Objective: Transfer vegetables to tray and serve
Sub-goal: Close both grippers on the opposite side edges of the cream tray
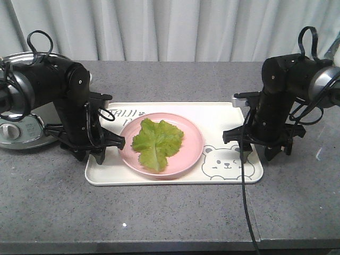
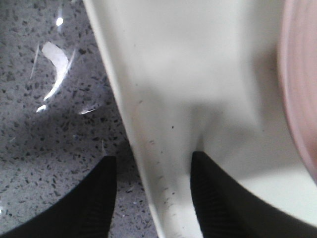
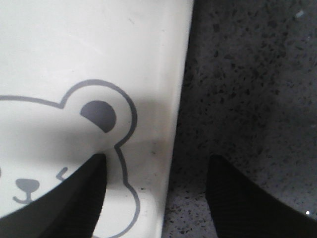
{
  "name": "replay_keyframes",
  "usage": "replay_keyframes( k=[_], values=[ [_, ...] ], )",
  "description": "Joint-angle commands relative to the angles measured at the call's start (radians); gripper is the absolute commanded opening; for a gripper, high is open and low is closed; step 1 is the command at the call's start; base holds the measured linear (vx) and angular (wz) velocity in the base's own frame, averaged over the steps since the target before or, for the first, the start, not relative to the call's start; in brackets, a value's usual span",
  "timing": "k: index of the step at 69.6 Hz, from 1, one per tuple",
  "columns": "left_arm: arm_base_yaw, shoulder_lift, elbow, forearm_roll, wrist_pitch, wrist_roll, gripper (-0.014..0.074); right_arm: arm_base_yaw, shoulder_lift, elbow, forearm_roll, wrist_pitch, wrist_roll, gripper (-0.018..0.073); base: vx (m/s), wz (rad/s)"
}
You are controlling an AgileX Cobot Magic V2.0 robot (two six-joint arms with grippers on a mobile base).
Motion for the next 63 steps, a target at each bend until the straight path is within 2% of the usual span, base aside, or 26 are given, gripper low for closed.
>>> replay_keyframes(
  k=[1, 10, 14, 21, 32, 39, 51, 63],
  values=[
    [0.001, -0.025, 0.050, -0.027, -0.038, 0.004, 0.0342, -0.003, -0.031, -0.022, -0.015, -0.019, -0.002, 0.0427, 0.00, 0.00],
    [0.001, -0.025, 0.112, -0.070, -0.092, 0.017, 0.0300, -0.003, -0.029, -0.022, -0.009, -0.019, -0.002, 0.0397, 0.00, 0.00],
    [0.001, -0.025, 0.134, -0.088, -0.112, 0.032, 0.0254, -0.003, -0.029, -0.022, -0.007, -0.018, -0.003, 0.0365, 0.00, 0.00],
    [0.001, -0.024, 0.146, -0.115, -0.125, 0.060, 0.0158, -0.003, -0.029, -0.022, 0.000, -0.009, -0.012, 0.0274, 0.00, 0.00],
    [0.001, -0.024, 0.146, -0.143, -0.129, 0.061, -0.0001, -0.003, -0.029, -0.022, 0.018, -0.007, -0.046, 0.0078, 0.00, 0.00],
    [0.001, -0.024, 0.146, -0.157, -0.129, 0.065, -0.0008, -0.003, -0.029, -0.022, 0.031, -0.009, -0.058, -0.0017, 0.00, 0.00],
    [0.001, -0.029, 0.146, -0.187, -0.126, 0.107, -0.0008, -0.003, -0.032, -0.022, 0.031, -0.013, -0.058, -0.0010, 0.00, 0.00],
    [0.001, -0.048, 0.143, -0.204, -0.140, 0.108, -0.0008, -0.003, -0.059, -0.022, 0.025, -0.031, -0.060, -0.0010, 0.00, 0.00]
  ],
)
